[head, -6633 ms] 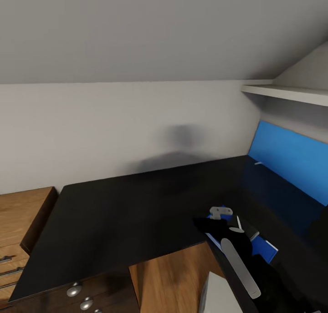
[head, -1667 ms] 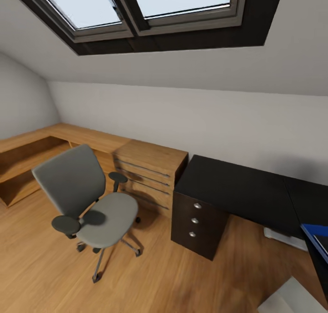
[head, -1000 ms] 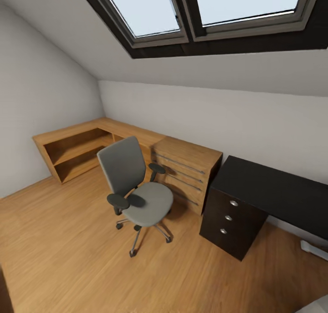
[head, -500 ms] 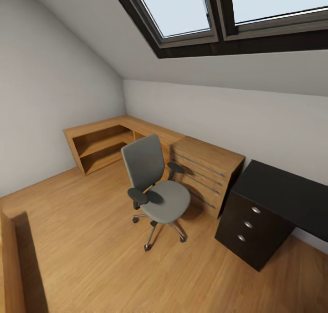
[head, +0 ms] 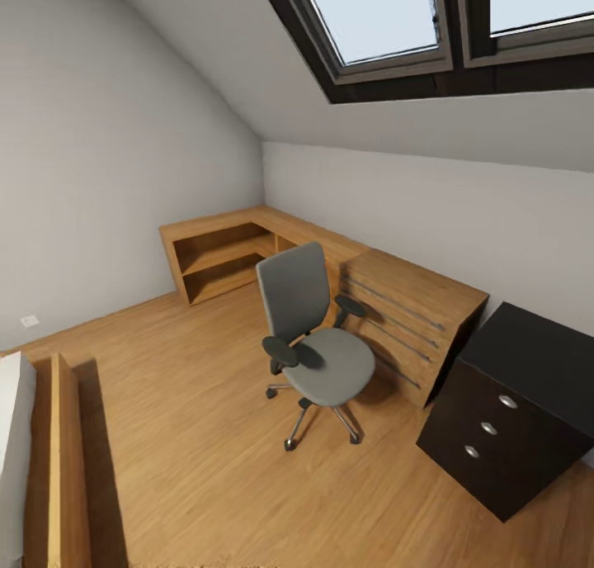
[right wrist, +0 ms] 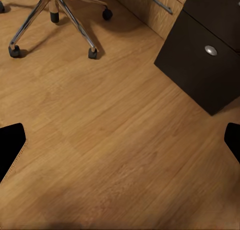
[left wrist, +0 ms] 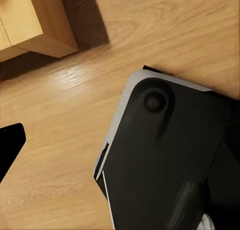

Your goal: In the bedroom, organize the workspace by keeping the computer under the desk, ensuring the monitor is on the desk, placing the keyboard on the desk next to the monitor, placing the mouse on the desk next to the keyboard, moving the folder from the swivel chair onto the desk next to the mouse, stacking the notebook on top of the folder with the pen on top of the notebook, and positioning the swivel chair next to the desk.

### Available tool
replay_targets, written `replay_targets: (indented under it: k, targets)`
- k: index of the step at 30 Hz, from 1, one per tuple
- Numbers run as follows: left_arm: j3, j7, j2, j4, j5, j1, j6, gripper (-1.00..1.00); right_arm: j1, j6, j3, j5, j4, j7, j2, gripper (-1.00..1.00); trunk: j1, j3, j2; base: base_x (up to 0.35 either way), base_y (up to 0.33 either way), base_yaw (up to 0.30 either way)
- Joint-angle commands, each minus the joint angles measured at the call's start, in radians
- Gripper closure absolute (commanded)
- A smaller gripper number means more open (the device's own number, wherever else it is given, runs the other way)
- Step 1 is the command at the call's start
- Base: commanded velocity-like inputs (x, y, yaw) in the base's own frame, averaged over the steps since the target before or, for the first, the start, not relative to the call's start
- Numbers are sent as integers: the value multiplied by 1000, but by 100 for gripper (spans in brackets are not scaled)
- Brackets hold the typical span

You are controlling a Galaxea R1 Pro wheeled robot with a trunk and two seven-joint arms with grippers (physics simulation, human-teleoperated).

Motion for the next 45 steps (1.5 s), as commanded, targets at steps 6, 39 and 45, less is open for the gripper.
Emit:
replay_targets:
  k: [6, 39, 45]
  targets:
    - [-12, 10, -9, 0, -5, 0, -43, -100, 0, -15, 8, -4, 2, -6, 0, -100, 1, -4, -2, 0, 0, 279]
    - [1, 18, -53, -71, -32, -107, -146, -100, -142, -7, 3, -8, -90, -6, -39, -100, 1, -16, -2, 0, 0, 272]
    - [-6, 17, -47, -41, -40, -109, -173, -100, -143, -7, 0, -7, -54, -4, -47, -100, 1, -20, -2, 0, 0, 260]
